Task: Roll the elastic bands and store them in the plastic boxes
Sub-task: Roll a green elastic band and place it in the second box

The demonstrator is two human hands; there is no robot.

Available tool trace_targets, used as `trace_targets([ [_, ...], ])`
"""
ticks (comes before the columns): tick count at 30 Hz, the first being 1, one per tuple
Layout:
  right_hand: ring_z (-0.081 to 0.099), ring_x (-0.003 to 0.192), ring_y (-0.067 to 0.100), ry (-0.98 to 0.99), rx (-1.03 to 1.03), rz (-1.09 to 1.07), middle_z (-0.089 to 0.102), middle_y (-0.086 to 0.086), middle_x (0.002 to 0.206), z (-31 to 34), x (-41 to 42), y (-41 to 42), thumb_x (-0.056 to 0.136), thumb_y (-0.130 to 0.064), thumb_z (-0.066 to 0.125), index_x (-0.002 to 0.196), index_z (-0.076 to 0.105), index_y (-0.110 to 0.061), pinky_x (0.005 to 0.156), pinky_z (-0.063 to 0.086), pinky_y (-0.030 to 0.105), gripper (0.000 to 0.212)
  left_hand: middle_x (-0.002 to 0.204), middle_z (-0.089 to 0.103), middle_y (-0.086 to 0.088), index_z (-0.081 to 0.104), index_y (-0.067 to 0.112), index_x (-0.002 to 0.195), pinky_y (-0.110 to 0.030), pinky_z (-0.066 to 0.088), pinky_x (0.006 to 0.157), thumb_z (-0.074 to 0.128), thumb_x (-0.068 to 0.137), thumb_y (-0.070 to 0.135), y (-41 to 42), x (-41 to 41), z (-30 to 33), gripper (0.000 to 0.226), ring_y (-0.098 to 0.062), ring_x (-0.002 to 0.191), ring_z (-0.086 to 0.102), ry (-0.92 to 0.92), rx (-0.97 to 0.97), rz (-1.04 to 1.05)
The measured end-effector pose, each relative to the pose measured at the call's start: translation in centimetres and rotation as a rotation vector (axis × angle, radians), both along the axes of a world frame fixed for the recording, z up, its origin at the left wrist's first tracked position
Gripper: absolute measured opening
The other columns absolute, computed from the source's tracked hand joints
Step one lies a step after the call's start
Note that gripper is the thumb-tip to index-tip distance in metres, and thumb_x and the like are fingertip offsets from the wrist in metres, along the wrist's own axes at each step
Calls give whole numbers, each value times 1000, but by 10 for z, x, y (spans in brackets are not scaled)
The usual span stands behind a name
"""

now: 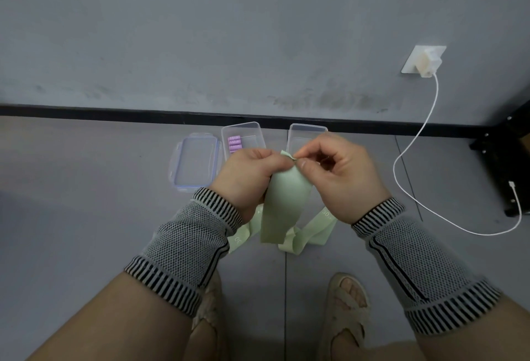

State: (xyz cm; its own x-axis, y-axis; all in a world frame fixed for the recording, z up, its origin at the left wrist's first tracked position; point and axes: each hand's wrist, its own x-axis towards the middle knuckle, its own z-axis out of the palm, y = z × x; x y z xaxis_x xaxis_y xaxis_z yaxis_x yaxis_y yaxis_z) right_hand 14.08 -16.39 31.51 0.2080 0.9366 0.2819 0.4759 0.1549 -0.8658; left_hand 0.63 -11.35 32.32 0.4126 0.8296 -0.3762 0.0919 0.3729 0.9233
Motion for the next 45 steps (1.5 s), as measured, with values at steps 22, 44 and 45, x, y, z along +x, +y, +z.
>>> trace_targets([
  [22,64,76,13,383,-150,45,70,-5,76,-1,6,2,85,-9,65,79,74,-29,75,54,32,23,69,56,-14,60,-2,77,-23,45,53,54,91,9,-2,-4,-1,19,-20,57,51,-26,55,16],
  [44,62,60,15,594,-277,-8,66,6,65,0,4,5,82,1,65,69,66,-12,63,52,30,18,80,63,-17,62,-8,90,-28,54,63,53,90,3,-2,0,-3,13,-21,69,60,-82,66,64],
  [45,61,59,14,635,-285,-3,66,6,65,1,4,5,82,2,64,70,65,-9,62,52,29,17,80,63,-18,61,-8,91,-28,54,63,53,90,2,-1,1,-3,13,-23,70,60,-87,59,71],
])
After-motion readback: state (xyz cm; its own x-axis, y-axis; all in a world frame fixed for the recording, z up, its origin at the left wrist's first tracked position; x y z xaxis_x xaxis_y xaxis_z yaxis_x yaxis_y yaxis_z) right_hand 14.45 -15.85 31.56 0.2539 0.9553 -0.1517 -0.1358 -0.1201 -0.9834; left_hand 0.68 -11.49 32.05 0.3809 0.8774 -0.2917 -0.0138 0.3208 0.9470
